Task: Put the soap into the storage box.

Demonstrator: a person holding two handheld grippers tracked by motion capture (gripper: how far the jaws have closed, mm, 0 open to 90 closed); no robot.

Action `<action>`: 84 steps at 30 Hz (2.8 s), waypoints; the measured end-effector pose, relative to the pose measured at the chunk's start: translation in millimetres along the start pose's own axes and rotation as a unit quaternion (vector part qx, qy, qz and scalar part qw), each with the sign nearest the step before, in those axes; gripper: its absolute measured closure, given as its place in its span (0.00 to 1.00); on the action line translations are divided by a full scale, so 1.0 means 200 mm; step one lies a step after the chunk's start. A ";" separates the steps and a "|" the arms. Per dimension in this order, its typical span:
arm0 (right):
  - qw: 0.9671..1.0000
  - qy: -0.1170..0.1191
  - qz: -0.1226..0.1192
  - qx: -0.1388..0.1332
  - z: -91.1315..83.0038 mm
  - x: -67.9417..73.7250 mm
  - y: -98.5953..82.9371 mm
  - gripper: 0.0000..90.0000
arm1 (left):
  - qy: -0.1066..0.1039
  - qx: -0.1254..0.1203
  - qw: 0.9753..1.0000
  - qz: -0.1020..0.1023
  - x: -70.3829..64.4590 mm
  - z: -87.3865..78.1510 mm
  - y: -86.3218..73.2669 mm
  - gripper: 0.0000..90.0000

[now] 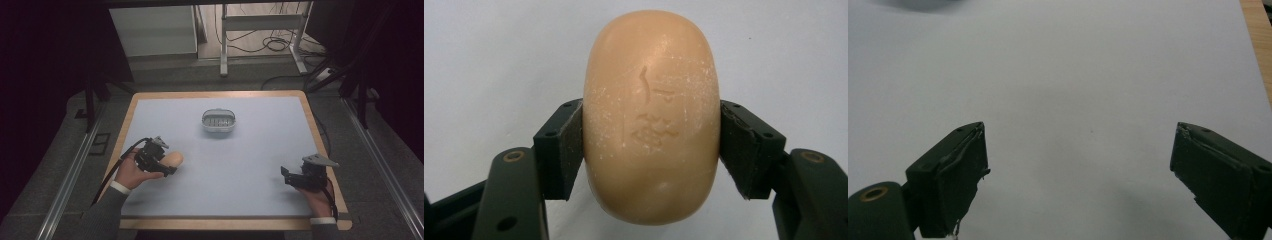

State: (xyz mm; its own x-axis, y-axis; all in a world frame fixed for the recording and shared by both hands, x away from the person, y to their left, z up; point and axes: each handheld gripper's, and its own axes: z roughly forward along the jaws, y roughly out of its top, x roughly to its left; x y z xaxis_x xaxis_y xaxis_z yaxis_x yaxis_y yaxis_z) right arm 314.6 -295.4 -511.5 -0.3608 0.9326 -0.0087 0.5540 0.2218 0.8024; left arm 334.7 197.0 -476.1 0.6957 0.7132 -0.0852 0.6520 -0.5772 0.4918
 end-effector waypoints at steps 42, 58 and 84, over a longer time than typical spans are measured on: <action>1.000 -0.002 0.001 0.002 0.00 -0.01 0.00 0.09 | 0.010 0.003 1.000 -0.001 0.07 0.00 0.07 0.37; 1.000 -0.003 0.002 0.003 0.00 -0.01 0.00 0.09 | 0.014 0.001 1.000 0.000 0.09 0.00 0.11 0.37; 1.000 -0.003 0.003 0.005 0.01 -0.02 -0.01 0.09 | 0.025 0.002 1.000 0.003 0.13 0.00 0.19 0.37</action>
State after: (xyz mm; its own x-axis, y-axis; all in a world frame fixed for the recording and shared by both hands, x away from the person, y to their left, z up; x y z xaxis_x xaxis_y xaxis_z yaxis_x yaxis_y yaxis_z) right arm 316.3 -299.2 -513.6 -0.3534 0.9354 -0.0081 0.5637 0.2199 0.7962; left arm 377.3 193.7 -460.2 0.6837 0.7287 -0.0398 0.6495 -0.5827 0.4886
